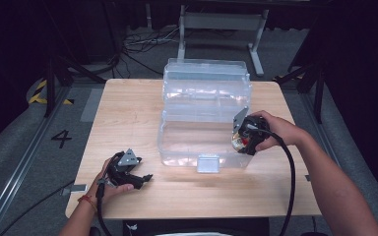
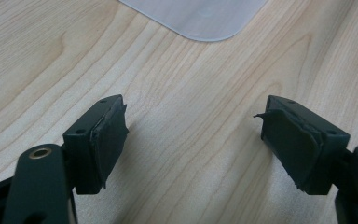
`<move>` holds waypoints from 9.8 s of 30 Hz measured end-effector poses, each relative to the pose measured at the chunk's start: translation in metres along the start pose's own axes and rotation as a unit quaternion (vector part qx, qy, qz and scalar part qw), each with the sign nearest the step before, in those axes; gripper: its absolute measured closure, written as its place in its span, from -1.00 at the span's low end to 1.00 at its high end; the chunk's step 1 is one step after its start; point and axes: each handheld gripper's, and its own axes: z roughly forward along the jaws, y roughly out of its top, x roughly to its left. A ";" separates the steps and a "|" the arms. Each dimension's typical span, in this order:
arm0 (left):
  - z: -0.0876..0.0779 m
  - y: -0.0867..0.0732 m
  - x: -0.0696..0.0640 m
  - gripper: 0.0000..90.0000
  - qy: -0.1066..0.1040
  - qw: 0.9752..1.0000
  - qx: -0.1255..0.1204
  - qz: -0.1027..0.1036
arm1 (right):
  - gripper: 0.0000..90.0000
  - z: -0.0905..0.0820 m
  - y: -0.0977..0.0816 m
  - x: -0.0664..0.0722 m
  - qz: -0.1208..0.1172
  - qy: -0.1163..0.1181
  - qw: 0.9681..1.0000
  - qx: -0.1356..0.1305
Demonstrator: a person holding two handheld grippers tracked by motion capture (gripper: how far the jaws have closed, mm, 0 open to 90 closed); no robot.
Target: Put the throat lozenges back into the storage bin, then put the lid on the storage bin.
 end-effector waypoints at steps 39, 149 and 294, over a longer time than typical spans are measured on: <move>0.000 0.000 0.000 -0.50 0.000 1.000 -0.001 0.001 | -0.51 -0.012 -0.010 0.001 0.023 -0.016 0.999 -0.041; 0.021 0.121 -0.033 0.47 -0.049 0.987 0.015 0.153 | -0.22 -0.041 0.001 -0.098 0.188 -0.132 0.941 -0.247; 0.025 0.122 -0.038 0.54 -0.060 0.989 -0.005 0.139 | 0.97 -0.079 0.003 -0.039 0.018 -0.034 0.973 -0.227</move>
